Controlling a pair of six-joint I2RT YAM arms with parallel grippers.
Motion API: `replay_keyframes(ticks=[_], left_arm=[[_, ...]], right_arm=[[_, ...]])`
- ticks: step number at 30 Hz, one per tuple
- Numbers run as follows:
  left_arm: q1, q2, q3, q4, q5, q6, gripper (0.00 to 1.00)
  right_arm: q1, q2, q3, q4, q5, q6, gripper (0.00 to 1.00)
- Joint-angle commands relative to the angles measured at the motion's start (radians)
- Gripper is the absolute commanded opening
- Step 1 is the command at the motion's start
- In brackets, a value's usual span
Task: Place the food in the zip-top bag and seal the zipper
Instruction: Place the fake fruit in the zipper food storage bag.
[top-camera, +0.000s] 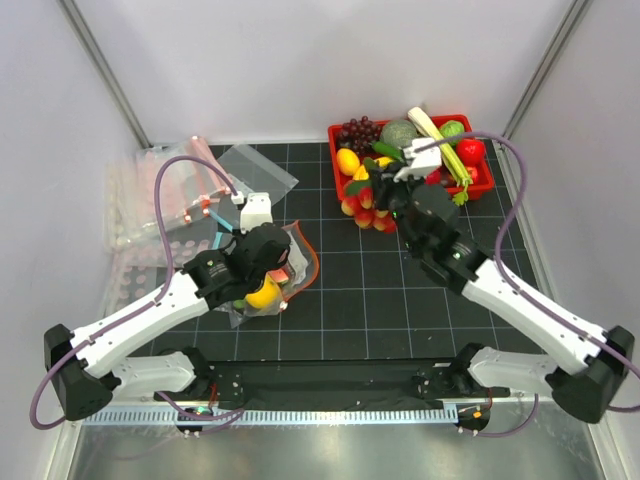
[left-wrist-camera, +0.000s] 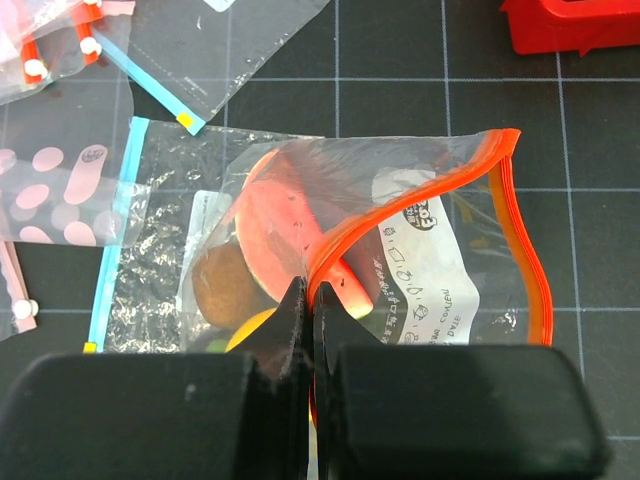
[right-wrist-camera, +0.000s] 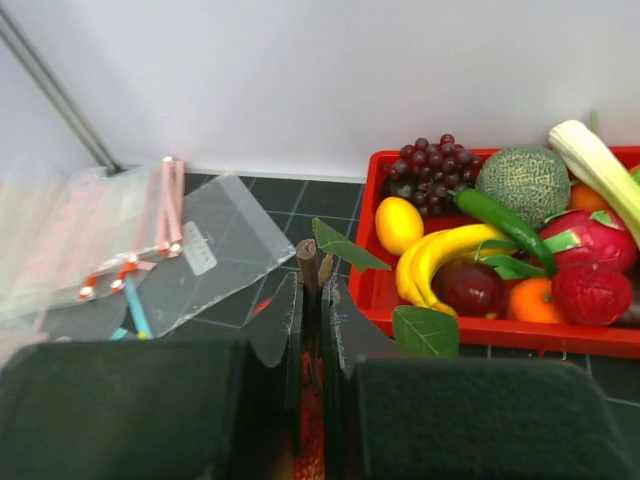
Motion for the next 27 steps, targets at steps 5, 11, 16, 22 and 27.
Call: replay_keyframes(ticks=[5,11,16,22,27], left_arm=[[-0.002,-0.008,0.043,0.04,0.071,0.009,0.0],[-0.004,0.003,0.106,0.041,0.106,0.018,0.0],[-0.002,0.052,0.167,0.038,0.146,0.007,0.0],[-0.004,0.128,0.256,0.035,0.174,0.003,0.0],[-0.004,0.207,0.314,0.052,0.238,-0.004,0.0]], right_arm=[[0.056,-0.221,-0.219,0.047,-0.022,0.124,0.01],[0.058,-0.368,-0.282,0.047,-0.093,0.107,0.01],[0.058,-0.444,-0.31,0.096,-0.194,0.081,0.01],[0.058,-0.487,-0.356,0.204,-0.341,0.081,0.01],[0.058,-0.536,-0.367,0.239,-0.376,0.066,0.01]])
